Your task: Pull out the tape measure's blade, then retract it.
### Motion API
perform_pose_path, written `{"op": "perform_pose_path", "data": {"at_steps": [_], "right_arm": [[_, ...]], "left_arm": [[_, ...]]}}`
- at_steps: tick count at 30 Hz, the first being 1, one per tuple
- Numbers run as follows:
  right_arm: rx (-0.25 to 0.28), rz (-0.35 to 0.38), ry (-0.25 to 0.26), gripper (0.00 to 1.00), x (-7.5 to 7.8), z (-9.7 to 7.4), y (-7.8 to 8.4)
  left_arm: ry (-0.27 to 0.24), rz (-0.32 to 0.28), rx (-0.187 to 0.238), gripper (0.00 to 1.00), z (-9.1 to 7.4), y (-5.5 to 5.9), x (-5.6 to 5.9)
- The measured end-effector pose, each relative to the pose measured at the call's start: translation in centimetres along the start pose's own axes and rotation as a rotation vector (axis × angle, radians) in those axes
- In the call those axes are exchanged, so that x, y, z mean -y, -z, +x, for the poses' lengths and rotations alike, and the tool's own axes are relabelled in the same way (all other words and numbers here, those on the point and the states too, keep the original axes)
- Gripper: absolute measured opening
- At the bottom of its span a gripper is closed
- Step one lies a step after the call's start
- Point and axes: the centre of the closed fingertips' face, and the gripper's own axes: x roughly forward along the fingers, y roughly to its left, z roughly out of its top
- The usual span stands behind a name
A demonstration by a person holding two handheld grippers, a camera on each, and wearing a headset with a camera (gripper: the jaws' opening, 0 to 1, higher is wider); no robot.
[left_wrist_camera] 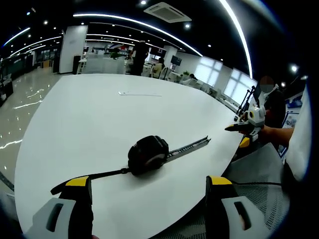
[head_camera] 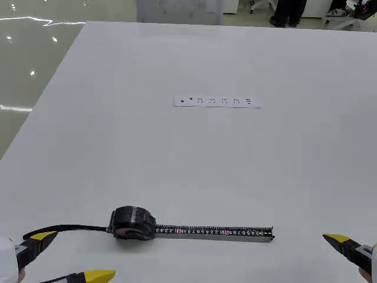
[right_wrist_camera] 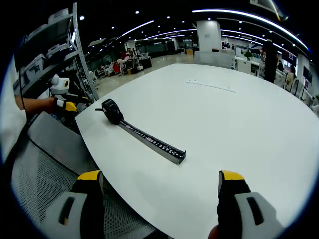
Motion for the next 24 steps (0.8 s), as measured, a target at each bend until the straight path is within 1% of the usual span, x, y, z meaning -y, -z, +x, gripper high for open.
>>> {"op": "perform_pose_path", "data": {"at_steps": [4,8,14,15,16,18,24], "right_arm": [[-0.002,-0.002,-0.002,0.97,-0.03,0.06,0.10],[-0.006,-0.003,-0.004,0.97,-0.09,0.03,0.14],[-0.010,-0.010,-0.009,0.96,-0.23,0.04,0.17],[-0.010,-0.012,-0.009,0.96,-0.22,0.10,0.14],[-0.010,-0.012,-0.010,0.96,-0.25,0.14,0.12],[-0.009,-0.013,-0.015,0.96,-0.31,0.22,0.05],[0.001,-0.013,-0.022,0.94,-0.33,0.36,-0.32]], "left_arm": [[-0.001,0.015,-0.008,0.91,0.01,0.14,0.03],[0.002,0.016,-0.011,0.91,0.01,0.23,0.10],[0.002,0.014,-0.010,0.90,0.17,-0.02,0.27],[-0.012,0.016,-0.016,0.90,0.31,-0.09,0.12],[-0.022,0.018,-0.011,0.90,0.34,-0.22,0.01],[-0.028,0.009,-0.005,0.90,0.42,-0.44,-0.02],[-0.048,0.007,-0.016,0.89,0.89,-0.48,0.22]]}}
